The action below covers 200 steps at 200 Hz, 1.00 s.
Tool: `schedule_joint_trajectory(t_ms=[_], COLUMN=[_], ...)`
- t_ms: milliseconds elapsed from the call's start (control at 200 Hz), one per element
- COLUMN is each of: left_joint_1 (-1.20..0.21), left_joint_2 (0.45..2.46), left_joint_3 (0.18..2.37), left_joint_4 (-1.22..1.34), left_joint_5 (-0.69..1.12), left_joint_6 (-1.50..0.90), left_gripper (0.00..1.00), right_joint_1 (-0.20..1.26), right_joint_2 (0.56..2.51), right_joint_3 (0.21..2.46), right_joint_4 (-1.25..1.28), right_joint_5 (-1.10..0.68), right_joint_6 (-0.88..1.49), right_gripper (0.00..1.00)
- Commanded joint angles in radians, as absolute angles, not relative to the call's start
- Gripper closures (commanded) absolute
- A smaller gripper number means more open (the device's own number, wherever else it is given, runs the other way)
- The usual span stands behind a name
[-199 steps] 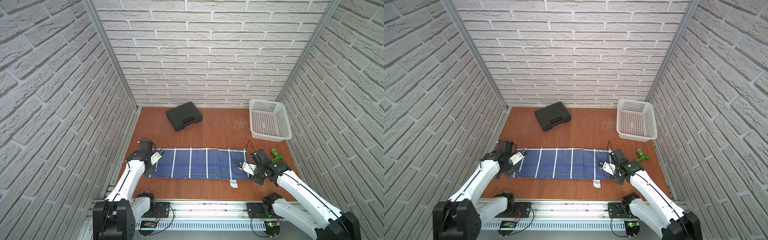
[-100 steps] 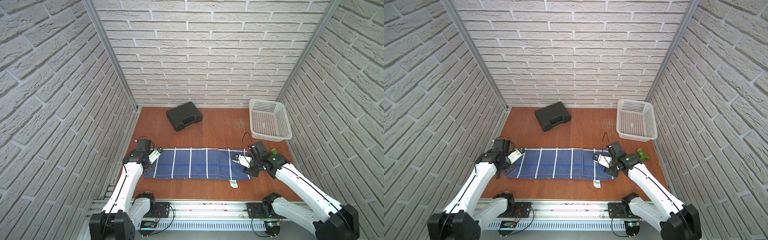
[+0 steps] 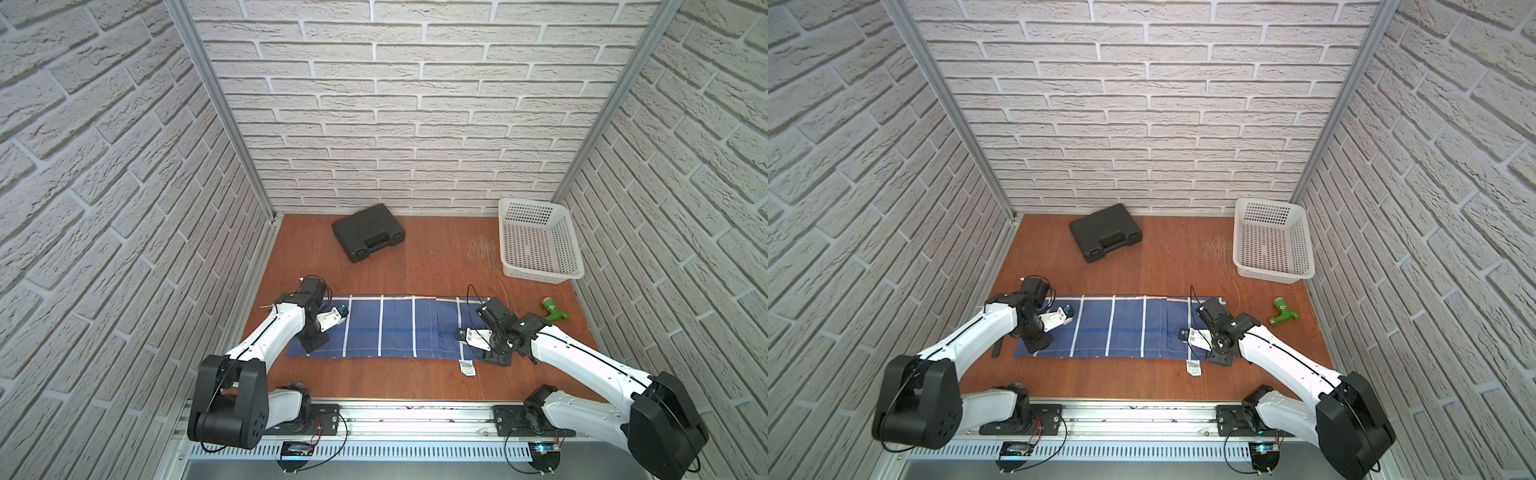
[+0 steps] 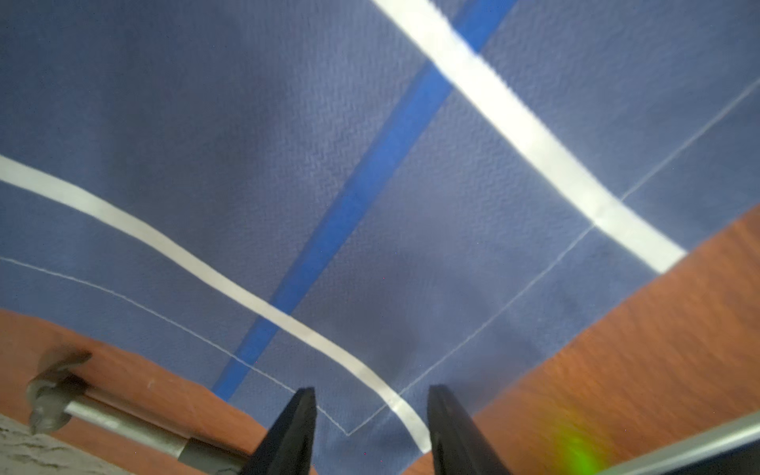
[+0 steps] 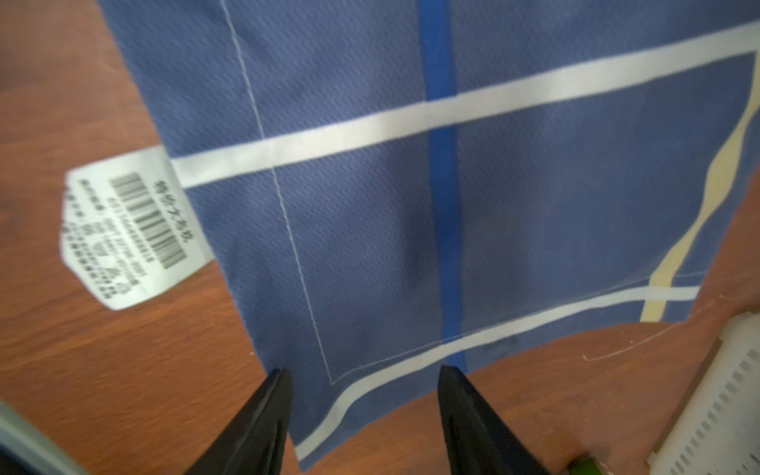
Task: Roll up the pillowcase
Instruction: Fold the pillowcase at the center of the board, then roll the pillowcase at the center of the board.
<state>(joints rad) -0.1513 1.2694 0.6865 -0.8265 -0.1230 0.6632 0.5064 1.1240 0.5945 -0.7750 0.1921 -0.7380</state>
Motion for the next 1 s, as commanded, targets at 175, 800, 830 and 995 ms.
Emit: schedule_joint_trajectory(t_ms=[175, 800, 830, 995], left_joint_1=[-0.137, -0.356, -0.395, -0.602], left_joint_2=[1.272, 1.167, 1.19, 1.357], left_joint_3=[0.619, 0.887, 0.9, 0.989], left_joint_4=[-0.769, -0.766, -0.739, -0.563], left_joint_5=[-0.251, -0.137, -0.133, -0.048], left_joint_6=[0.698, 0.485, 0.453, 0.326], left_gripper=[0.44, 0.26, 0.26, 0.26], right_joint_1=[0.512, 0.346, 0.333, 0.246], right_joint_2=[1.126, 1.065, 1.084, 1.139], right_joint_3=[0.566, 0.789, 0.803, 0.81], right_joint_4=[-0.777, -0.646, -0.663, -0.768], right_joint_5=[0.322, 0.157, 0.152, 0.091], right_joint_6=[-0.728, 0.033, 0.097, 0.395], right_gripper=[0.36, 0.24, 0.24, 0.23])
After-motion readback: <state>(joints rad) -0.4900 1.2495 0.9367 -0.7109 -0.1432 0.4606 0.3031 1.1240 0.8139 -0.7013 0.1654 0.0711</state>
